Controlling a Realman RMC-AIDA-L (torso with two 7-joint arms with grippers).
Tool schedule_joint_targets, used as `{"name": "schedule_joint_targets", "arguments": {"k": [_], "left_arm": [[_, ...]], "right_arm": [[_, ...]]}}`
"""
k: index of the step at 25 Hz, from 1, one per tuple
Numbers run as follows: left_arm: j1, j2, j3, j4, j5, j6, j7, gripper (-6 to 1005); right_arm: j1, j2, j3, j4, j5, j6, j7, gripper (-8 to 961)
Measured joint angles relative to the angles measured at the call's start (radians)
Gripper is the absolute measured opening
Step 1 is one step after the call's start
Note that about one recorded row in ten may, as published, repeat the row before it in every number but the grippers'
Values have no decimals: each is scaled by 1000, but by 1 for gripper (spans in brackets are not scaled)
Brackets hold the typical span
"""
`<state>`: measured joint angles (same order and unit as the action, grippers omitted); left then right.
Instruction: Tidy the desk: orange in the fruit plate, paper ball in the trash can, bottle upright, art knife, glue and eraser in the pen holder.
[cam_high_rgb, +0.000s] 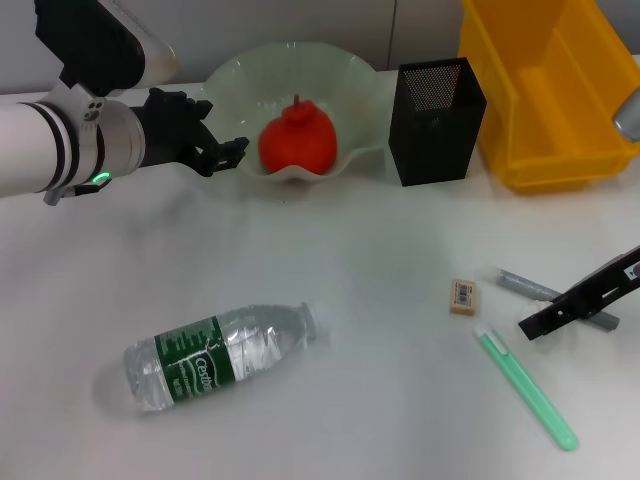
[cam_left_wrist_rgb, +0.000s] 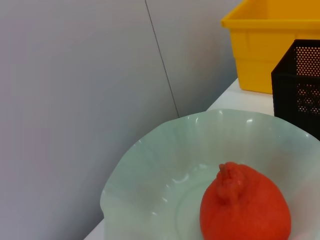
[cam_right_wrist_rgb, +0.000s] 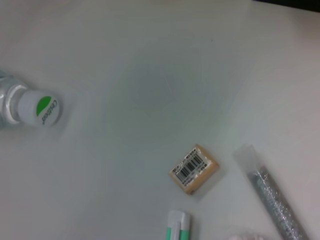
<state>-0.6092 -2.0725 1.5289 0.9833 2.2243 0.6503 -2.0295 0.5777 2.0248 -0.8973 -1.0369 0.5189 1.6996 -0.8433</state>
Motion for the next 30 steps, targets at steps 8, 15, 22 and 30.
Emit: {"name": "schedule_joint_targets", "arguments": {"k": [8, 15, 22, 30], "left_arm": [[3, 1, 5, 2, 0, -9, 0, 595], [3, 2, 5, 2, 0, -10, 0, 594], [3, 2, 4, 0, 0, -11, 0, 592], [4, 2, 1, -4, 0, -11, 0, 590]], "right_arm": [[-2, 0, 0, 1, -4, -1, 1, 680], [-1, 0, 0, 25, -14, -15, 2, 480], [-8, 1, 0, 20, -15, -17, 1, 426], [-12, 5, 10, -21, -7, -17, -6, 355]]}}
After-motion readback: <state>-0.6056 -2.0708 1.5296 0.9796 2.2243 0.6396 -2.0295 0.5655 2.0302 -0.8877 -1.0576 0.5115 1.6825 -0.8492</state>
